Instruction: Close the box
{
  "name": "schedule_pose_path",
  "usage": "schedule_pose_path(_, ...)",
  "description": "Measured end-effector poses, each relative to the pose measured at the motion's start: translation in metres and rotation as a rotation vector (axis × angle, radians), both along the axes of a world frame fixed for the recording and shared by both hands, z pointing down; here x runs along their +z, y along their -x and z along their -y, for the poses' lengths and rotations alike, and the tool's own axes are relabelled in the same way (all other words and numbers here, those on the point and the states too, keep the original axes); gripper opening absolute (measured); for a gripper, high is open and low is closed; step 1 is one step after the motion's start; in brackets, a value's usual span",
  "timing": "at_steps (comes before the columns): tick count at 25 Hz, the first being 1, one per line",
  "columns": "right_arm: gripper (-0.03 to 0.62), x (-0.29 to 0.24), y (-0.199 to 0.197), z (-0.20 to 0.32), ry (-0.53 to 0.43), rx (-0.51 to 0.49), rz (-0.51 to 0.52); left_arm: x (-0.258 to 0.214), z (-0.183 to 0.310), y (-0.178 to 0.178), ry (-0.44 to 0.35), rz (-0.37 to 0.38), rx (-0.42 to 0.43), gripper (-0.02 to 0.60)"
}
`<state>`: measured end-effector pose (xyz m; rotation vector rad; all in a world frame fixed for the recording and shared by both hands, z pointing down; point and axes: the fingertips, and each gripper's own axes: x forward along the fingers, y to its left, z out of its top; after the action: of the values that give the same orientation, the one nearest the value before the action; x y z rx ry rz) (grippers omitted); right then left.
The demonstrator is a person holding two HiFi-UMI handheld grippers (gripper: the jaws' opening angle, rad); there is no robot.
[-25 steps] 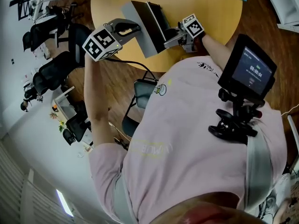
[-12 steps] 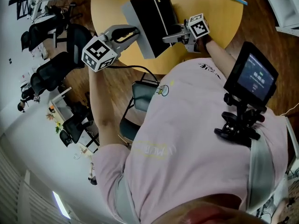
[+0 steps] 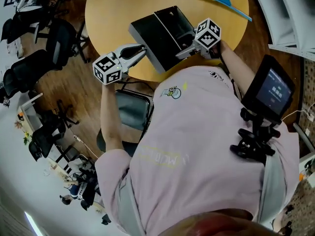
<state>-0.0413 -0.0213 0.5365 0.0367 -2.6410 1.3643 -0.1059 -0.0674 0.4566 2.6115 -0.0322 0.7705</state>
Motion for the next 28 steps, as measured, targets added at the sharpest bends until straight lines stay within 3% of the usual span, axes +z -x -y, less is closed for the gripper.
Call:
schedule_pose_path(2,0.367,-0.001,0.0,0.001,0.028,0.015,-0.012,-0.002,0.006,0.004,0.068,-0.164,-0.152,0.075)
schedule_pose_path(3,0.358,0.001,-0.001,0.001,0.037,0.014,-0.038,0.004,0.009,0.008,0.073,-0.197,-0.203,0.075)
schedule_pose_path(5,0.345,0.005,-0.005,-0.002,0.053,-0.018,-0.101,0.025,0.009,0.017,0.095,-0.217,-0.284,0.072)
schedule_pose_path(9,0.345,0.022,-0.014,-0.015,0.106,-0.1,-0.214,0.072,-0.011,0.027,0.224,-0.329,-0.418,0.072)
schedule_pose_path(12,0.325,0.04,-0.014,-0.019,0.141,-0.076,-0.266,0.106,-0.022,0.036,0.297,-0.387,-0.494,0.074)
schedule_pose_path(15,0.305,0.054,-0.014,-0.025,0.194,-0.061,-0.308,0.135,-0.037,0.04,0.365,-0.378,-0.551,0.08)
schedule_pose_path(19,0.298,0.057,-0.007,-0.02,0.204,-0.071,-0.328,0.148,-0.033,0.049,0.403,-0.453,-0.617,0.075)
schedule_pose_path(21,0.283,0.043,-0.001,-0.004,0.165,-0.03,-0.285,0.154,-0.026,0.06,0.362,-0.4,-0.639,0.072)
schedule_pose_path(23,0.284,0.017,-0.002,0.014,0.12,0.025,-0.223,0.162,-0.029,0.072,0.267,-0.25,-0.635,0.117)
schedule_pose_path(26,0.285,-0.014,-0.035,0.032,-0.029,0.042,-0.234,0.176,-0.048,0.101,0.124,0.055,-0.571,0.216)
schedule_pose_path(28,0.324,-0.009,-0.081,0.042,-0.21,0.021,-0.386,0.191,-0.062,0.131,-0.011,0.309,-0.481,0.23)
